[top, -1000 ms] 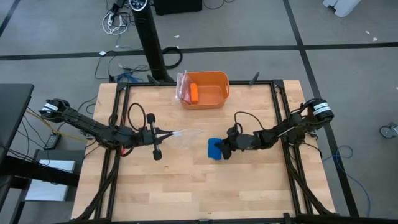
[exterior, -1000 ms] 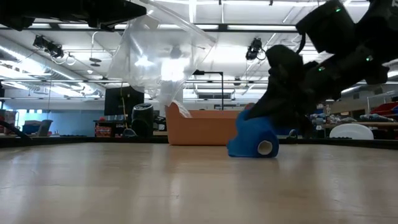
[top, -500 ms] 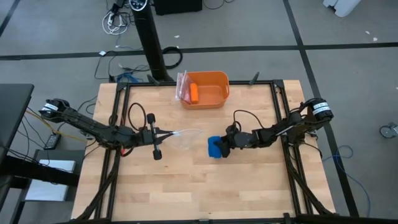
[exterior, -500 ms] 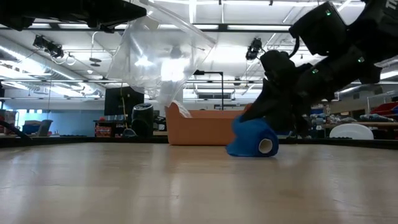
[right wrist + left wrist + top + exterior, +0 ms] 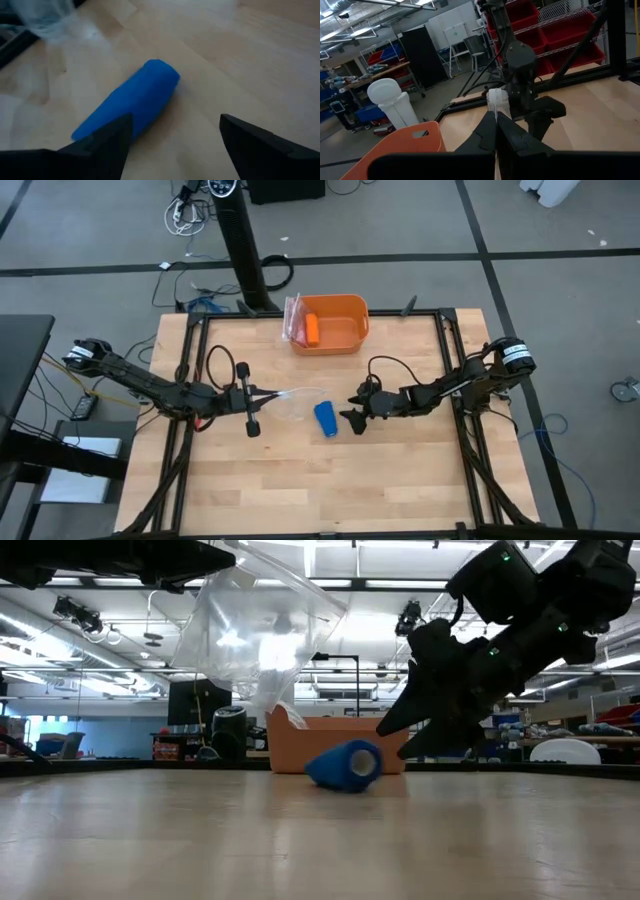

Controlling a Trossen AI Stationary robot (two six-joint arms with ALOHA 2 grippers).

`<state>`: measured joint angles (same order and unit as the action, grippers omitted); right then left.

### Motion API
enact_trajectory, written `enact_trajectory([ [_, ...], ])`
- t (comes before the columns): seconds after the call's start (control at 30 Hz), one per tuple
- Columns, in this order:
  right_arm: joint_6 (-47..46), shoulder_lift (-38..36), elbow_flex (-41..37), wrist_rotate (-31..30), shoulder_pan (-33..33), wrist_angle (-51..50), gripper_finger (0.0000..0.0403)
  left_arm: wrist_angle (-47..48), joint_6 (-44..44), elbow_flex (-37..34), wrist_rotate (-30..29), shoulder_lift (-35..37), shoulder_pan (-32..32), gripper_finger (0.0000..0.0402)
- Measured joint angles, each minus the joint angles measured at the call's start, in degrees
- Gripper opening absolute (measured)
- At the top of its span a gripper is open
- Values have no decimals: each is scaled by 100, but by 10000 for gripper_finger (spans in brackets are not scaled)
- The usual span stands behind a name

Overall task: Roll bandage
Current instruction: Put the blue bandage into the transparent zip bag

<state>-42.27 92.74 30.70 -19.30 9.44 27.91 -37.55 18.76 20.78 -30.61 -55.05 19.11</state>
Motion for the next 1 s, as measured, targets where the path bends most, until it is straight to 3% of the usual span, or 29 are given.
enact_trajectory([
  [0.17, 359, -6, 2, 104, 197, 391, 247, 19, -1, 0, 0, 0, 0, 2],
  [0.33, 746, -10, 67, 112, 420, 914, 118, 115, -113, 1, -1, 0, 0, 2],
  [0.43, 627, -11, 323, 109, 452, 498, 42, 258, -204, 2, -2, -2, -2, 2],
  [0.5, 322, -12, 570, 203, 452, -109, 23, 300, -323, 2, -4, -2, 0, 2],
  [0.63, -179, -12, 1173, 263, 476, -1029, 58, 372, -411, 2, -4, -2, -1, 2],
  [0.83, -544, -10, 1852, -386, 511, -2160, 203, 467, -407, 2, -7, -2, -2, 2],
  [1.0, -976, 98, 1888, -498, 475, -2562, 311, 514, -409, 2, -9, -2, -2, 2],
])
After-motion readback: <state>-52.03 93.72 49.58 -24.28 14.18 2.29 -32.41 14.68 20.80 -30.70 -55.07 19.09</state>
